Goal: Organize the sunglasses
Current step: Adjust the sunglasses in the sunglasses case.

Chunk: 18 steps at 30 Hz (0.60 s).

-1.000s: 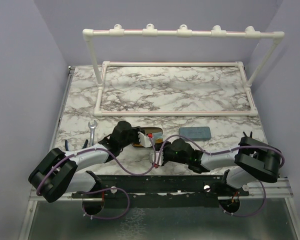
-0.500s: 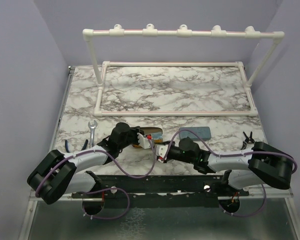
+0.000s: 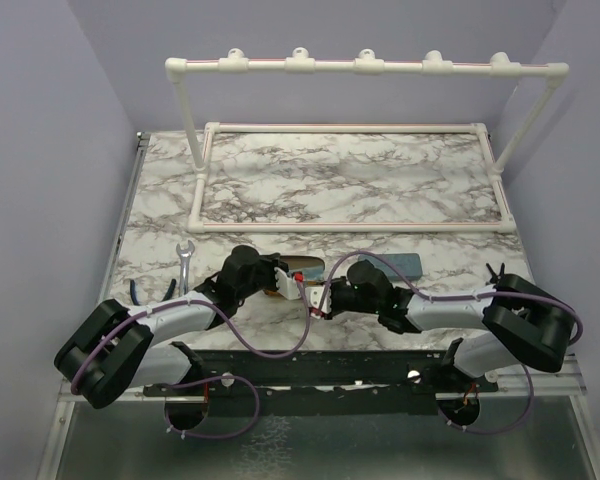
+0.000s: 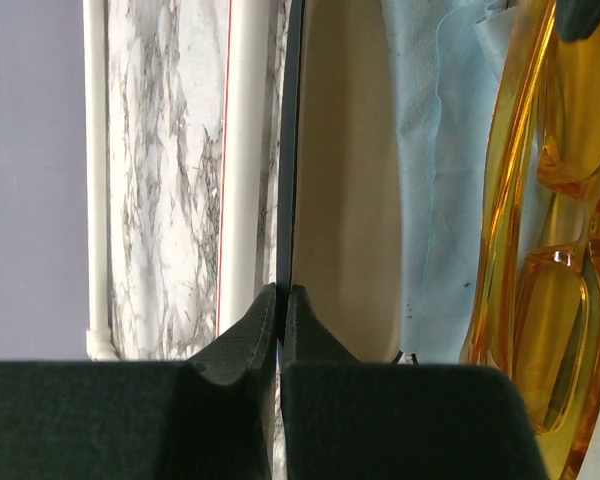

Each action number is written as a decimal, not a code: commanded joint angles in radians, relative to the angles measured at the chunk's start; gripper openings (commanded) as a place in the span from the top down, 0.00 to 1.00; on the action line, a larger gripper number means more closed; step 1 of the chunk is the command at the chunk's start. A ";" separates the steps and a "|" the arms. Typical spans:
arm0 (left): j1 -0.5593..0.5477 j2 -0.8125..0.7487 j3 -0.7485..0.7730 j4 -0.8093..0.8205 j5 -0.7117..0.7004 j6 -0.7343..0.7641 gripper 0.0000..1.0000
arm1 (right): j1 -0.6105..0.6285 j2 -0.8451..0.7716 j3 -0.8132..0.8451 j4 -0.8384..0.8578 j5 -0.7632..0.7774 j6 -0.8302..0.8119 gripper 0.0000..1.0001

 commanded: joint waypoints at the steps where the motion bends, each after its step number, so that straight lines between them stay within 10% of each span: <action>1: 0.004 -0.021 -0.002 0.000 0.039 0.012 1.00 | -0.001 0.025 0.039 -0.044 -0.074 -0.077 0.69; 18: 0.004 -0.020 0.012 -0.034 0.066 0.021 1.00 | 0.000 0.098 0.103 -0.139 0.019 -0.215 0.77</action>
